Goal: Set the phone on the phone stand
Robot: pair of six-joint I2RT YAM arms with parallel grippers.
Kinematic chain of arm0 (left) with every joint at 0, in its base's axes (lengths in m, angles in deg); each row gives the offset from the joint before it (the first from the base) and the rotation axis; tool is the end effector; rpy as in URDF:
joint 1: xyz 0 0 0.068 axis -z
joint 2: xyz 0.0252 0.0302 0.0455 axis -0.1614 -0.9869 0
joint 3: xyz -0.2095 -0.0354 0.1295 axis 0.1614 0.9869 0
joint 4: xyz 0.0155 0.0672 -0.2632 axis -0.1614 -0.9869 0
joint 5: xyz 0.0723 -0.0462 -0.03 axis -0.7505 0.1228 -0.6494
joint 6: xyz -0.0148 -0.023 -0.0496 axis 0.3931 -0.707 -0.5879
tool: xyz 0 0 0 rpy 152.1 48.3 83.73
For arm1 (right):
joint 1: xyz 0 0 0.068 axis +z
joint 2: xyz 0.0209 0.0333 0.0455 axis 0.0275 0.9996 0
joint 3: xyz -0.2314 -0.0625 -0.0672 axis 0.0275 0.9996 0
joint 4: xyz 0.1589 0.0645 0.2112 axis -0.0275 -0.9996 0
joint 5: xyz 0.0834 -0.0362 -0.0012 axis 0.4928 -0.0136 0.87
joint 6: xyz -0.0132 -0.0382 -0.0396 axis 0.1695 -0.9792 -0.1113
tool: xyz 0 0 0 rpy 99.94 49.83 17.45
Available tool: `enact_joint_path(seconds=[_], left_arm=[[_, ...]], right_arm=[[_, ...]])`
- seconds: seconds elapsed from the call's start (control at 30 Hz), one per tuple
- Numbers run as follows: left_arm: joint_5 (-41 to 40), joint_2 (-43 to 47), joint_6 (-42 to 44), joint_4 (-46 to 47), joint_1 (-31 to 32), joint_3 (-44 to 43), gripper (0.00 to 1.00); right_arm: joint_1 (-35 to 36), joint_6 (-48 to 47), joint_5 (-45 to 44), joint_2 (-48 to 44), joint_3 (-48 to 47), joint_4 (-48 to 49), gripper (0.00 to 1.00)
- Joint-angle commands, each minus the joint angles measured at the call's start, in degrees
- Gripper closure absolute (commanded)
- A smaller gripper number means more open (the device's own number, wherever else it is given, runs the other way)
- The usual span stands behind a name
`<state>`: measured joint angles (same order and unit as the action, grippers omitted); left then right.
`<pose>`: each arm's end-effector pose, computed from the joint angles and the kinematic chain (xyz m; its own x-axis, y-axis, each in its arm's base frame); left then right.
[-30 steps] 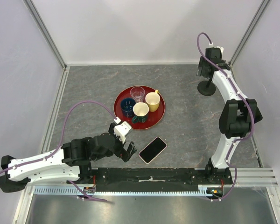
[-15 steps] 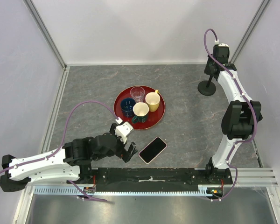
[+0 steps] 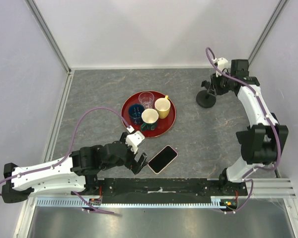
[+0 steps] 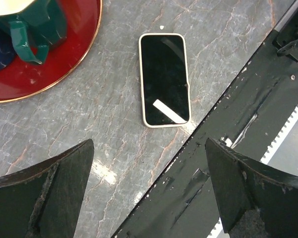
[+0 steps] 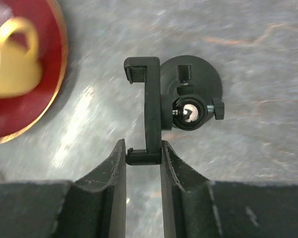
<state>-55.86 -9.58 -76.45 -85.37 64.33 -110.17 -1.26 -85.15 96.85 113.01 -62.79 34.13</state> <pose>0.0655 -0.1826 0.2643 -0.4044 0.3696 -0.8366 0.7685 0.6332 -0.0918 0.3887 -0.0058 0.2861 -0.6302 -0.2363 -0.7396 -0.3861 0.9218 0.0345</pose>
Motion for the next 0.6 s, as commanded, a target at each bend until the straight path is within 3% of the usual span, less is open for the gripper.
enact_joint_path(seconds=[0.0, 0.1, 0.23, 0.57], left_arm=[[2.2, -0.8, 2.3, 2.4, 0.1, -0.8, 0.00], [2.5, -0.5, 2.3, 2.4, 0.2, -0.9, 0.00], [2.2, 0.4, 2.2, 2.4, 0.1, -0.7, 0.00], [2.6, 0.2, 2.0, 2.5, 0.1, -0.6, 0.00]], right_arm=[[0.4, -12.0, 17.3, -9.5, 6.6, -9.0, 1.00], [0.4, -19.3, 25.7, -11.4, 6.8, -13.3, 1.00], [1.4, -24.4, 29.2, -12.0, 6.9, -19.9, 1.00], [2.5, -23.3, 34.1, -19.4, 18.0, -12.6, 1.00]])
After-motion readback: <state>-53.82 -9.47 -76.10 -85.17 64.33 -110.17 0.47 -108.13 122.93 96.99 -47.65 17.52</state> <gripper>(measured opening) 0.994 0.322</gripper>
